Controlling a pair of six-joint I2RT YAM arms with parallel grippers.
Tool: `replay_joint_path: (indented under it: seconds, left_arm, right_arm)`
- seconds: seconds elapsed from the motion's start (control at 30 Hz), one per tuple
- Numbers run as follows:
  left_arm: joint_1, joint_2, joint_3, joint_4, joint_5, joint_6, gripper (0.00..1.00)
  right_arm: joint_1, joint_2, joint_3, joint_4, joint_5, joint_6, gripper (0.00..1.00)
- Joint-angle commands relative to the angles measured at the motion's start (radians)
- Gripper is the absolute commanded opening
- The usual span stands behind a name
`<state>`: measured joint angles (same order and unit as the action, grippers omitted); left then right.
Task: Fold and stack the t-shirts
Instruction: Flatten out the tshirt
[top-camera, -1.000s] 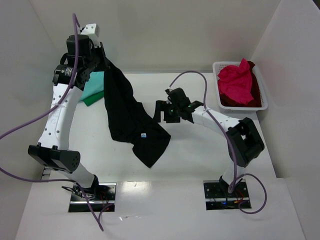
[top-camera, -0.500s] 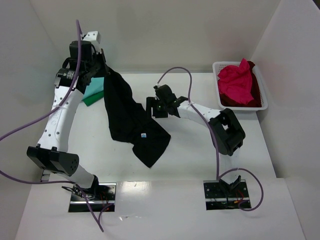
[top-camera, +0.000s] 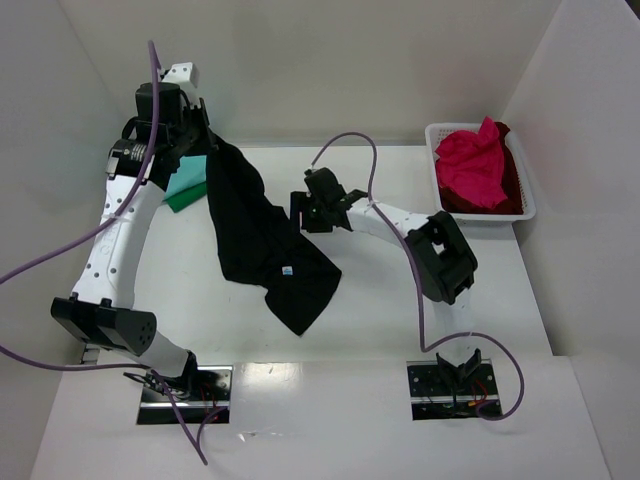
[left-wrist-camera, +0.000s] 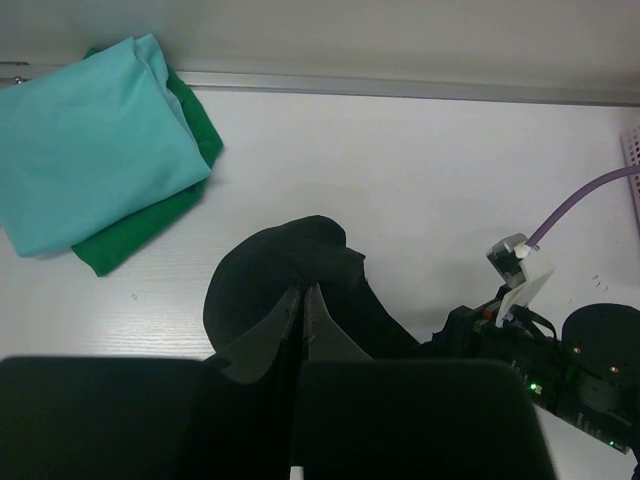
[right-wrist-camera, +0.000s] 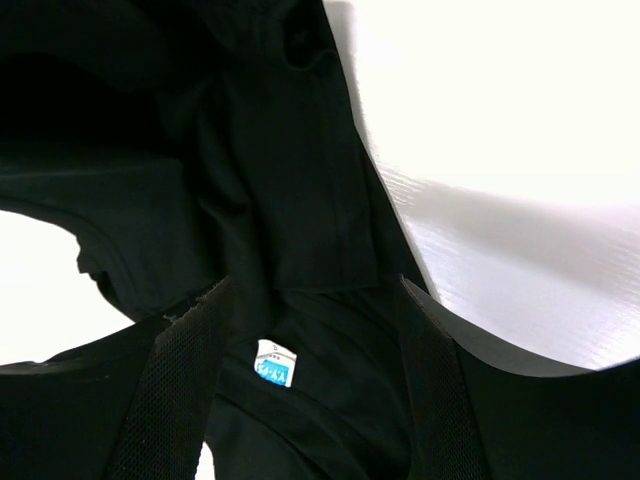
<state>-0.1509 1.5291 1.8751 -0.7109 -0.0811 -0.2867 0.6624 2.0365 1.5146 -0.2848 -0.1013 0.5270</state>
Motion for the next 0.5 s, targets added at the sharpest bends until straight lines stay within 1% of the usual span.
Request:
replay_joint_path:
  seconds: [0.0, 0.1, 0.13, 0.3, 0.43, 0.47]
  left_arm:
    - [0.007, -0.024, -0.002, 0.031, -0.011, 0.015, 0.00]
    - [0.007, -0.015, -0.002, 0.031, 0.000, 0.015, 0.00]
    - [0.007, -0.015, -0.002, 0.031, 0.000, 0.015, 0.00]
    - [0.007, -0.006, 0.007, 0.031, 0.000, 0.024, 0.00]
    - [0.007, 0.003, 0.018, 0.022, -0.009, 0.024, 0.00]
    - [0.007, 0.003, 0.018, 0.022, -0.009, 0.024, 0.00]
  right_arm:
    - [-0.001, 0.028, 0.007, 0.007, 0.015, 0.014, 0.71]
    - [-0.001, 0.047, -0.002, 0.033, 0.006, 0.024, 0.70]
    - [-0.001, 0.059, -0.002, 0.033, -0.004, 0.024, 0.68]
    - [-0.001, 0.099, 0.047, 0.009, -0.005, 0.024, 0.67]
    - [-0.001, 0.125, 0.070, -0.001, -0.005, 0.024, 0.61]
    - [-0.001, 0.125, 0.070, -0.001, -0.005, 0.024, 0.61]
